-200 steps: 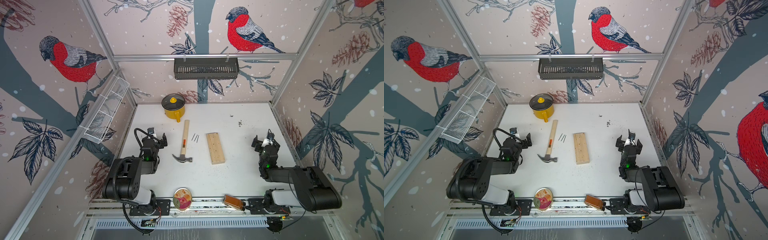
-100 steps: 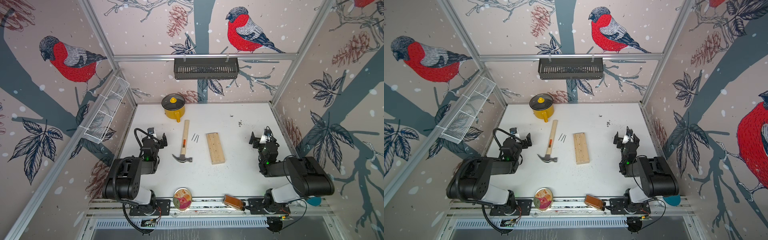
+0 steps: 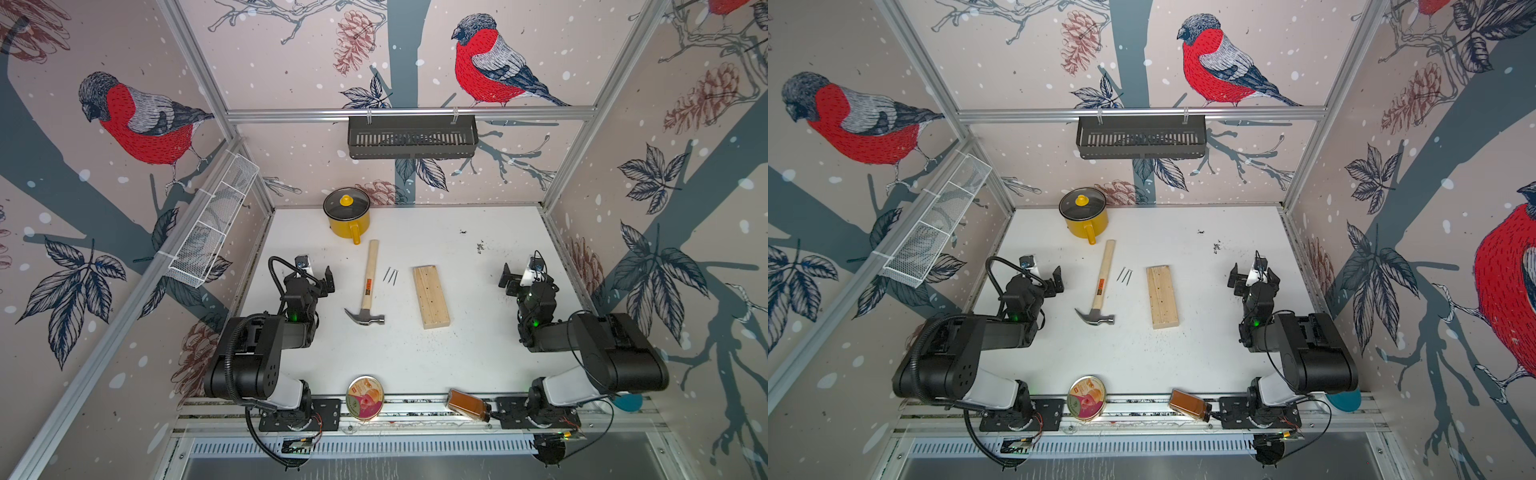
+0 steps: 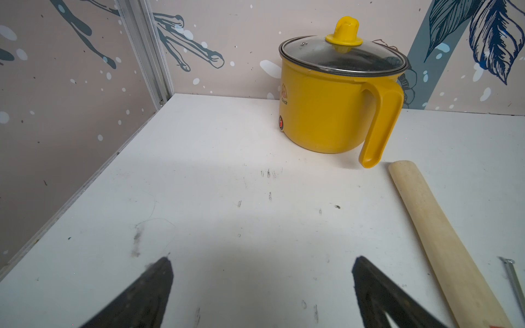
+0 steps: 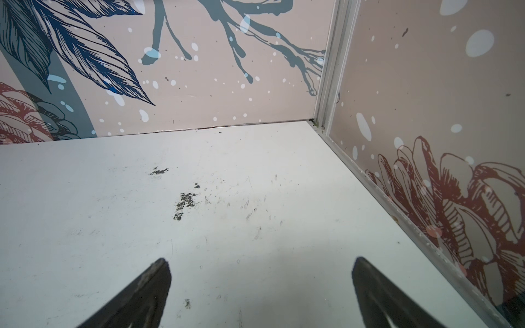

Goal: Use a claw hammer to pull out a nail
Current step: Reset both arms

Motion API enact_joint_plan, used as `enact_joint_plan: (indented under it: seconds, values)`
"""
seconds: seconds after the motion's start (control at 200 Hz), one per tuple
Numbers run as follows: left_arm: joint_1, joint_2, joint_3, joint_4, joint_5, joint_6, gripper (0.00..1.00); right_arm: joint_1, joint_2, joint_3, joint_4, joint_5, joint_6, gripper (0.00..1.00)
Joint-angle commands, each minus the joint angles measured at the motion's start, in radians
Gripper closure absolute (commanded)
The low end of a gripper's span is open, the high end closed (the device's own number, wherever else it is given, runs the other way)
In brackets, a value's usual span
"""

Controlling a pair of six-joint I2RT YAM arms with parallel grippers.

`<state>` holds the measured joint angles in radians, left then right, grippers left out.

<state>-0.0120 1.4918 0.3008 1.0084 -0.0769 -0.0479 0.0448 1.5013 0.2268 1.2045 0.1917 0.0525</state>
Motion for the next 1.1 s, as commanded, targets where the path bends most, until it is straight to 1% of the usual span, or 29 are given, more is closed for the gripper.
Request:
enact_joint_plan:
  seconds: [0.0,1.091]
  values:
    - [-0.002,-0.002,0.002,0.045,0.011,0.011,0.02,0.0,0.001,0.005,0.003,-0.003,0.007,0.0]
    - [-0.011,-0.004,0.001,0.05,-0.011,0.017,0.01,0.001,0.002,0.005,0.003,-0.003,0.007,0.0]
